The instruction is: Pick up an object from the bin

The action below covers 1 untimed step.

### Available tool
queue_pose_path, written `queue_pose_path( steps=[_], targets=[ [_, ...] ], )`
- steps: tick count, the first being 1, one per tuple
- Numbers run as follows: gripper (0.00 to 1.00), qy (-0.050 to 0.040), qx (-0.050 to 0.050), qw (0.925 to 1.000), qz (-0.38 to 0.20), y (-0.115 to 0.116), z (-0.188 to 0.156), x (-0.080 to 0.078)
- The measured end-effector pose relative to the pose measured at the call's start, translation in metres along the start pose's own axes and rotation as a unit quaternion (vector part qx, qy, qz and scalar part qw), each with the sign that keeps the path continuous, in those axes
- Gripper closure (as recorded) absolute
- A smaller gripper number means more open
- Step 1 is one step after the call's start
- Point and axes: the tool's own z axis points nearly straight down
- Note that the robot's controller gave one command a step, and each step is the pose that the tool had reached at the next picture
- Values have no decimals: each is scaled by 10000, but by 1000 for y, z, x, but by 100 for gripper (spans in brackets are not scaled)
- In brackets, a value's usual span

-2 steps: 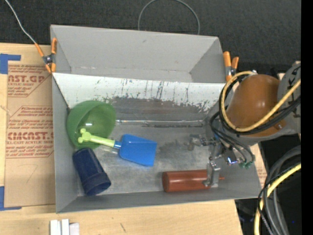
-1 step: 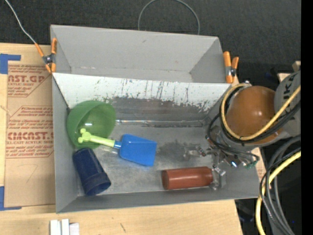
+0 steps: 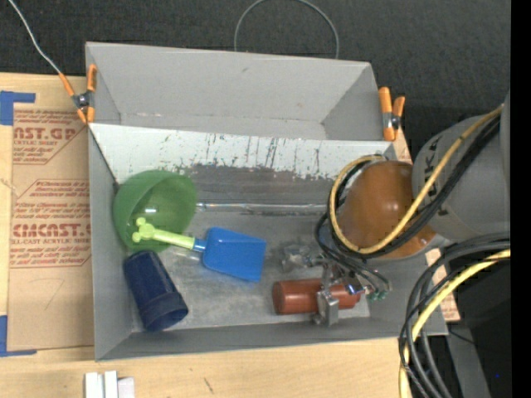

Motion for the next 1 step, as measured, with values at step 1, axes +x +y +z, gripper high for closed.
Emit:
queue_pose_path(
  steps=[1],
  targets=[
    [100,11,-16,9752,-2213,-9,0,4]
  ],
)
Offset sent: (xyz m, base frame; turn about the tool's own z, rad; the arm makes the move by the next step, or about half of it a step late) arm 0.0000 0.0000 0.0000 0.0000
